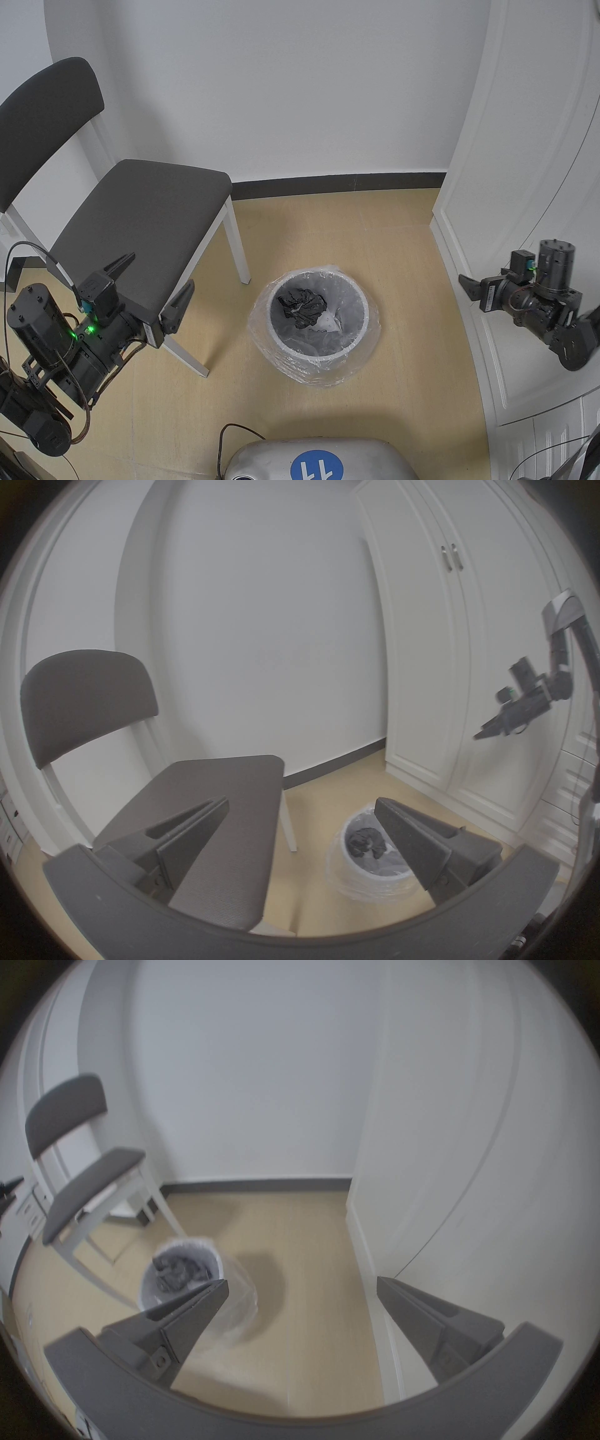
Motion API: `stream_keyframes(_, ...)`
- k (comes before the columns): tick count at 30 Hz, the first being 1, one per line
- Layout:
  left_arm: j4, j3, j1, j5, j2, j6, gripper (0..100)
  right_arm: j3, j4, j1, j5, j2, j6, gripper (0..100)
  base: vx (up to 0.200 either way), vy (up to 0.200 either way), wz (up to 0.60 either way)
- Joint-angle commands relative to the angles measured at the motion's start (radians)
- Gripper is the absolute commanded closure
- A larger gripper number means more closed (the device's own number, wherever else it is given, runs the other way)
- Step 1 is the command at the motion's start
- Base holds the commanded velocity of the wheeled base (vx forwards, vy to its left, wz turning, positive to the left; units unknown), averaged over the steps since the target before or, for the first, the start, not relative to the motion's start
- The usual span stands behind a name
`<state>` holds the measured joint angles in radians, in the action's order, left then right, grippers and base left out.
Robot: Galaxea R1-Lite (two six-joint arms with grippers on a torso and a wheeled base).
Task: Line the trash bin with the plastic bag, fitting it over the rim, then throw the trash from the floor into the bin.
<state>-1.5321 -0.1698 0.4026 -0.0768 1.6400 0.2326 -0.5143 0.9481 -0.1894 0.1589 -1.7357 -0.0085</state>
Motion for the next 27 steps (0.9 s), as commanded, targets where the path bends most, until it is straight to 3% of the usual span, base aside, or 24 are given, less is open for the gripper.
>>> stream_keyframes(1,0.0,-0.068,-0.054,-0.095,0.023,-0.001,0,0.235,0.251,-0.01,0.033,0.24,0.099,0,0.0,0.0,0.0)
stream_keyframes(11,0.0,-0.149,-0.071,-0.218,-0.006,-0.137,0,0.197,0.508,0.001,0.031,0.163,0.091,0,0.0,0.0,0.0)
stream_keyframes(21,0.038,-0.261,-0.146,-0.215,-0.16,-0.088,0,0.155,0.623,-0.012,0.037,0.274,0.044,0,0.0,0.0,0.0)
stream_keyframes(24,0.283,-0.352,-0.185,-0.218,-0.315,-0.076,0,0.143,0.578,0.007,0.03,0.358,0.004,0,0.0,0.0,0.0)
stream_keyframes(25,0.31,-0.358,-0.185,-0.218,-0.33,-0.076,0,0.141,0.569,0.01,0.03,0.366,-0.002,0,0.0,0.0,0.0)
stream_keyframes(27,0.567,-0.425,-0.182,-0.216,-0.473,-0.076,0,0.108,0.448,0.057,0.024,0.444,-0.048,0,0.0,0.0,0.0)
